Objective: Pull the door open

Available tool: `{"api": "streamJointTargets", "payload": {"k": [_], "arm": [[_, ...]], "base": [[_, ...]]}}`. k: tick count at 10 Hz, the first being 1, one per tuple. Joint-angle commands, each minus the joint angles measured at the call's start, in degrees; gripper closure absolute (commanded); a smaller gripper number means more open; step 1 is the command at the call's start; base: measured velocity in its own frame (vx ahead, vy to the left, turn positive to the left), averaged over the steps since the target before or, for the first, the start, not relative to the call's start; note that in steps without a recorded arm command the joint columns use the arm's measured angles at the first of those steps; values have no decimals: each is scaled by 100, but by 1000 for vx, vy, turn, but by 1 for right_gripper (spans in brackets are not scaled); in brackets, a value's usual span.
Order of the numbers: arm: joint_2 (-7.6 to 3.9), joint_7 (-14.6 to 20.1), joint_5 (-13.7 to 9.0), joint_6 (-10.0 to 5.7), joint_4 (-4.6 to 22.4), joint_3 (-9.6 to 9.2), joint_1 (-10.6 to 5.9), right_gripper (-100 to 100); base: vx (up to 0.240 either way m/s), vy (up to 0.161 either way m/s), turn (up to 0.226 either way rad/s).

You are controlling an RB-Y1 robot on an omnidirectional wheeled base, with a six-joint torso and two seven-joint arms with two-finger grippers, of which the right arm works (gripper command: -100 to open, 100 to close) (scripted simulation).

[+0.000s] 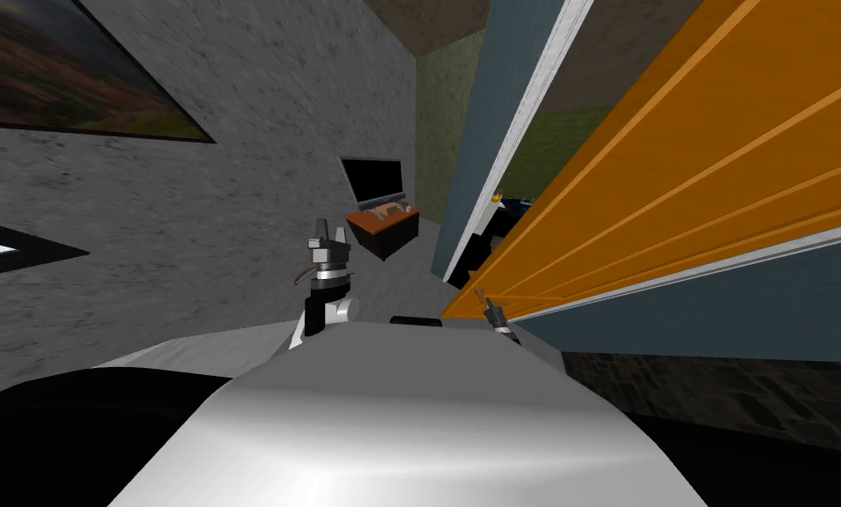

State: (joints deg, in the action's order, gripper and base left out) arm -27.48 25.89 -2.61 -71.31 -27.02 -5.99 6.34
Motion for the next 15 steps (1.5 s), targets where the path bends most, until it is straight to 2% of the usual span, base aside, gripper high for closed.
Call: {"api": "streamJointTargets", "payload": {"k": [1,8,9,10,12,13,15], "arm": [[-22,27,12,-89,45,-19,38,100],[-117,103,33,-384,199,-55,104,100],[-101,94,37,-305,97,-63,137,100],[-65,18,-54,-181,51,-145,70,100],[-53,-17,-98,-126,30,-177,37,100],[-21,-104,-208,12,-25,-258,-47,100],[-12,-129,-240,51,-40,-282,-71,100]], "base": [[-257,-74,181],[-202,-76,150],[-81,-29,36],[-131,-48,114],[-144,-49,73],[-200,-46,129],[-157,-45,70]]}}
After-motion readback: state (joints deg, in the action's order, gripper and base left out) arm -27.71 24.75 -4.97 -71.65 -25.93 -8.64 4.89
